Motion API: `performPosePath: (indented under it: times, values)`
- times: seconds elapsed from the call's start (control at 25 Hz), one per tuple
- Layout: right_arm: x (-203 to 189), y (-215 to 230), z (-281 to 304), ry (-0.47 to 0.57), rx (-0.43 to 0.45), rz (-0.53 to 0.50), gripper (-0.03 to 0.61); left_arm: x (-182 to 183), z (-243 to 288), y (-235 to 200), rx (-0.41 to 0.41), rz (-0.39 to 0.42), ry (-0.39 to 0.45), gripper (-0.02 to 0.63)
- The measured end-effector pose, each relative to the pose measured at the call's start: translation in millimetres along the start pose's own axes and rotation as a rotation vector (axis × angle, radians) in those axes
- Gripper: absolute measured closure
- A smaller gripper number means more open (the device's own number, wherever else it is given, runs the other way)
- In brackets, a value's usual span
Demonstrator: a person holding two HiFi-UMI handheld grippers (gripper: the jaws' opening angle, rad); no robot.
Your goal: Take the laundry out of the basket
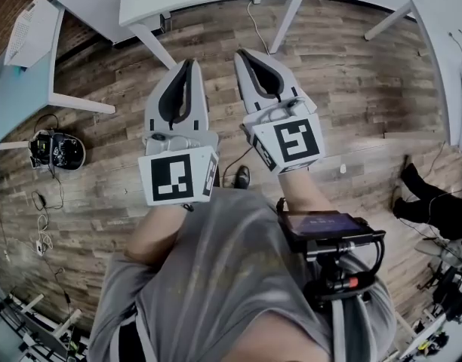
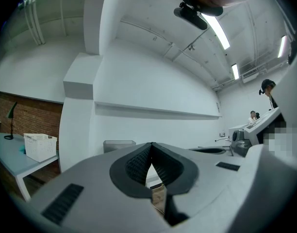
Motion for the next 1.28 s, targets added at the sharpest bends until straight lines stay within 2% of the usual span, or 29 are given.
performPosePath:
  times: [0.16, 0.32, 0.72, 1.0, 1.28]
  values:
    - [-1.5, 9.6, 43.0, 0.023, -0.04, 0.023, 0.571, -4.7, 25.9, -41.2, -0.007, 0.0, 0.017, 0.606]
    - [1.4, 8.2, 94.6, 0.02, -0.054, -0.01, 0.571, -8.1, 56.8, -87.6, -0.015, -0.031, 0.032, 0.606]
    - [18.5, -11.7, 209.2, 0.052, -0.076, -0.07, 0.571, 2.2, 114.0, -188.6, -0.054, -0.025, 0.092, 0.606]
    - [20.4, 0.2, 241.9, 0.044, -0.094, -0.086, 0.571, -5.8, 146.0, -210.2, -0.08, -0.042, 0.078, 0.606]
    - [10.6, 37.9, 272.7, 0.038, -0.101, -0.072, 0.571, -27.8, 189.8, -215.5, -0.068, -0.055, 0.024, 0.606]
Point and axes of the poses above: the fingertips, and each gripper's own axes: z forward along the fingers, y to its right, x out of its top, the point moved 3 cm from there along -z, backward along the fingers, and after that the axes turned 13 degrees about -x, right-handed, at the moved point
